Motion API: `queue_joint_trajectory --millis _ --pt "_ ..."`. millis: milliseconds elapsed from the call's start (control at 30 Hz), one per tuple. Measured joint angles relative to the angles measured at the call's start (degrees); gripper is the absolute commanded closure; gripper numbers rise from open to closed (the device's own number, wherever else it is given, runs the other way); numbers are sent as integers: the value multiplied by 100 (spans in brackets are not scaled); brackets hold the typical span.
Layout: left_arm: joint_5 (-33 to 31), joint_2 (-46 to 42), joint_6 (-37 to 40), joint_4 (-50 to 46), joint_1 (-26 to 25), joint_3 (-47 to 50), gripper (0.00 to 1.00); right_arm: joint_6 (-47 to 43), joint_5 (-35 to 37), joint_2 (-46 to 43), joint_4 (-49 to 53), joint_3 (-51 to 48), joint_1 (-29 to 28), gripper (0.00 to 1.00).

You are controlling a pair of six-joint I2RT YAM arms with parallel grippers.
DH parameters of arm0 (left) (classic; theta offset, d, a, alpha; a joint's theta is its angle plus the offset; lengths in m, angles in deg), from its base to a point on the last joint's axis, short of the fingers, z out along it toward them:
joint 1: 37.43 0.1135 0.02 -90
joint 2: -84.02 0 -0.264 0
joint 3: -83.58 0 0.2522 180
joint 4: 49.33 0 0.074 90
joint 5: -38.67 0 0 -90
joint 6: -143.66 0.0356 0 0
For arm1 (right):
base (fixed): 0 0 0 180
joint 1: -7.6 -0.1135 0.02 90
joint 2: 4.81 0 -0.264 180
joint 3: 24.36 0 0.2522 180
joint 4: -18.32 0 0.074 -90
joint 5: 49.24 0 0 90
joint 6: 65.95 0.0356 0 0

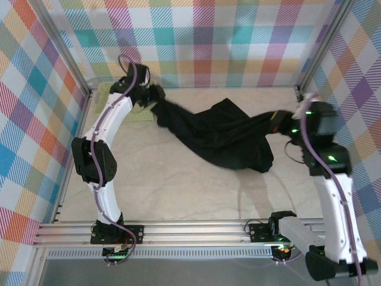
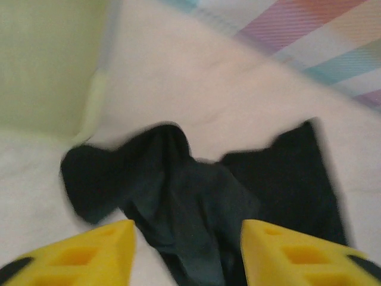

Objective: Fold the inside-out t-shirt

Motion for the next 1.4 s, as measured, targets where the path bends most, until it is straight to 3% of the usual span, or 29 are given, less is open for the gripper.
queue_joint_trajectory --millis 167,233,333,467,533,633,800,900,1100,1200,1333,1400 --pt "-533 -734 -162 4 -203 1681 34 175 538 457 -144 -896 -2006 100" --pt "-772 -1375 -214 129 -544 2111 31 267 800 748 -332 -1029 -2706 100" --pt "-953 -2334 -315 612 -1222 2699 28 387 1106 1209 -573 -1152 -3366 98" --pt "-863 -3021 -492 1425 -1943 3639 23 511 1300 1484 -739 -1373 -3779 96" --pt "-844 -3060 -623 1919 -2282 4210 22 535 1322 1484 -739 -1438 -3801 83" --pt "-890 -3038 -894 2308 -2682 4876 19 549 1366 1467 -743 -1438 -3799 53" --pt "-1143 -2844 -1075 2514 -3049 5108 15 448 1961 1180 -339 -1425 -3779 30" --pt "-1399 -2387 -986 2492 -3401 4607 8 485 2439 1040 221 -1244 -3390 25" --pt "-1552 -931 -590 2374 -4286 2992 2 553 2227 592 426 -1513 -887 16" --pt "-1637 -79 -391 2122 -4511 2144 1 634 1847 352 424 -1851 -39 15" --pt "-1784 1010 -240 1582 -4599 1025 18 660 1178 385 232 -2295 807 15" --pt "-1875 1427 -175 1340 -4601 651 39 660 1003 529 170 -2430 966 15"
